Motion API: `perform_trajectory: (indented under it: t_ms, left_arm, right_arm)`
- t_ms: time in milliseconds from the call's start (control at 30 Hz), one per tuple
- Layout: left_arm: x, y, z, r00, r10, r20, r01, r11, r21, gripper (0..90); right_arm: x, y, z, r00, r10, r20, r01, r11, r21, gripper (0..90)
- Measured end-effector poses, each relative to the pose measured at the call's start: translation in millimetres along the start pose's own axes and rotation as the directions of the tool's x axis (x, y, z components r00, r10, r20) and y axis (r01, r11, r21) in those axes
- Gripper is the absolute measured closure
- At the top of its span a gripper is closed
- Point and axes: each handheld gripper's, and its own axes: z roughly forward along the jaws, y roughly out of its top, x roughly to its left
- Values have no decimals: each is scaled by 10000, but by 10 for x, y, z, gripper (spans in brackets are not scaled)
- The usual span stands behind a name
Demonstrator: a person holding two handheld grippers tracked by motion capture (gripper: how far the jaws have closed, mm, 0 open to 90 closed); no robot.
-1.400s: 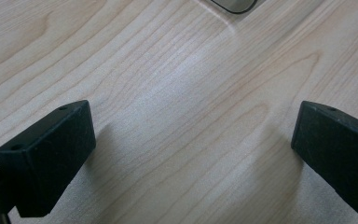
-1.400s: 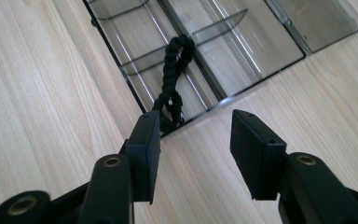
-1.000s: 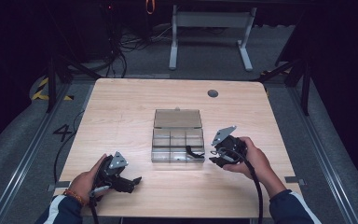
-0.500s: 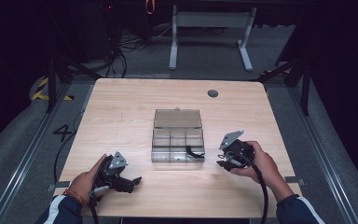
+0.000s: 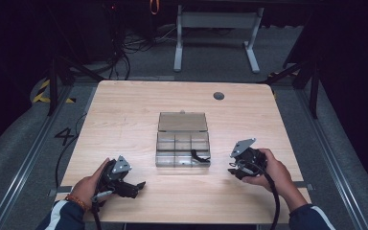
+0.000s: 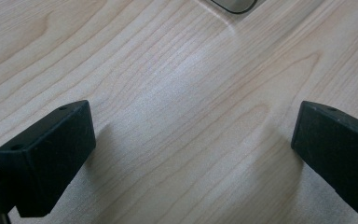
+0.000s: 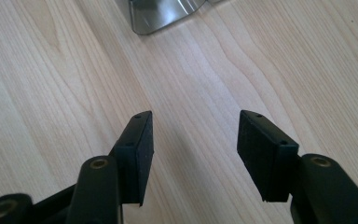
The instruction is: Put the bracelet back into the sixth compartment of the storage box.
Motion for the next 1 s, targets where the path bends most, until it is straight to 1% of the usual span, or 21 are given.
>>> perform_trajectory:
  t_ms: [33,100,300,333,367,400,500,533,633,667,733,833,867,900,1000]
  left_arm:
    - [0,0,0,10000,2,-1,-2,10000,-1,0]
    - [0,0,0,10000,0,-2,0,10000,-1,0]
    - [0,0,0,10000,2,-3,-2,10000,-2,0]
    - [0,0,0,10000,3,-4,-3,10000,-2,0]
    - [0,0,0,10000,0,-4,0,10000,-2,0]
    - [0,0,0,10000,2,-3,-2,10000,0,0]
    - [0,0,0,10000,1,-2,-1,10000,-1,0]
    - [0,0,0,10000,1,-2,-1,10000,-1,0]
    - [0,0,0,10000,0,-3,0,10000,-3,1]
    - [0,0,0,10000,0,-3,0,10000,-2,0]
    - [0,0,0,10000,2,-3,-2,10000,-2,0]
    - [0,0,0,10000,-2,-1,2,10000,-3,0]
    - [0,0,0,10000,-3,-1,3,10000,-4,0]
    - [0,0,0,10000,-3,-2,3,10000,-5,1]
    - [0,0,0,10000,1,-1,-1,10000,0,0]
  right_arm:
    - [1,-14,1,10000,10,-21,-10,10000,13,465]
    - [4,-41,-5,9999,-64,91,63,9999,107,460]
    - [5,-126,-23,9998,20,192,-23,9999,158,453]
    - [-3,-192,-34,9997,-10,260,6,9999,157,450]
    - [-3,-192,-34,9997,-10,260,6,9999,157,450]
    - [-8,-236,-41,9996,123,257,-126,9999,117,449]
    - [-22,-273,-51,9994,182,284,-184,9998,69,449]
    - [-29,-319,-68,9993,244,287,-245,9997,31,449]
    - [-34,-362,-81,9990,339,275,-339,9994,-29,447]
    - [-36,-407,-91,9984,461,331,-458,9989,-93,447]
    - [-42,-426,-93,9985,465,286,-462,9989,-104,447]
    - [-56,-529,-110,9974,642,321,-637,9978,-156,443]
    - [-56,-529,-110,9974,642,321,-637,9978,-156,443]
    - [-61,-552,-117,9968,721,334,-714,9972,-209,438]
    - [-66,-637,-143,9967,748,326,-733,9964,-424,435]
